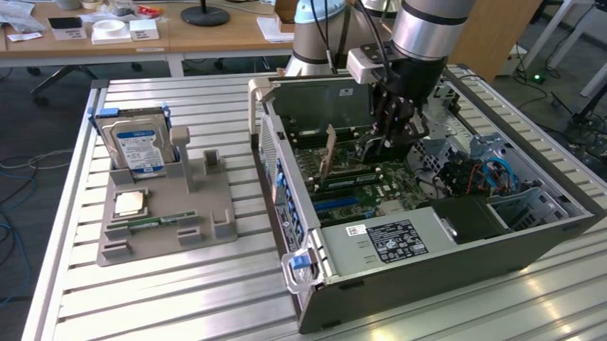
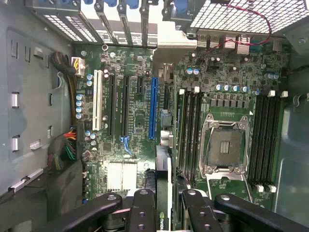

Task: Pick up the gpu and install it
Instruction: 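Insert the gpu into the slot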

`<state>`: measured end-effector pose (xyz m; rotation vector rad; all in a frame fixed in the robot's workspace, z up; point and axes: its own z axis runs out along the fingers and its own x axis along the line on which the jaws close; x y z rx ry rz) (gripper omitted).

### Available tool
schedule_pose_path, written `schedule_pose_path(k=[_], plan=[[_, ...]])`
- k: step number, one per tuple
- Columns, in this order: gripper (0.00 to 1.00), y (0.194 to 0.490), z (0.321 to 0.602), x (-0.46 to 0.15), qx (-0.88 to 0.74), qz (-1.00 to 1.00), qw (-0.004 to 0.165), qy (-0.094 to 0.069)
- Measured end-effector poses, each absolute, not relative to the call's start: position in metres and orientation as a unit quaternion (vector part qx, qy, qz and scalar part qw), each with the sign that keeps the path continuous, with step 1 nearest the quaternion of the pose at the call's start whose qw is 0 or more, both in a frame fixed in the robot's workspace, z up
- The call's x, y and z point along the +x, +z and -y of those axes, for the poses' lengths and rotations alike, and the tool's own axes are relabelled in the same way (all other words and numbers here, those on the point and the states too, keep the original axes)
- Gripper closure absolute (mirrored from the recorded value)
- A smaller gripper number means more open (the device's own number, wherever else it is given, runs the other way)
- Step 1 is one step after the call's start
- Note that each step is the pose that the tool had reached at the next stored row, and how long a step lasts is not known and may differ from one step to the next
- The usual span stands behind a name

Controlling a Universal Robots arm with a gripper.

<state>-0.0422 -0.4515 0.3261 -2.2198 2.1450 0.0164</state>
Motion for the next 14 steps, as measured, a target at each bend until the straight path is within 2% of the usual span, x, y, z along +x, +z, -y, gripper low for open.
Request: schedule_pose_path(k=[14], plan=[[0.74, 0.3261, 0.4514, -0.0420, -0.719, -0.695, 0.026, 0.006]])
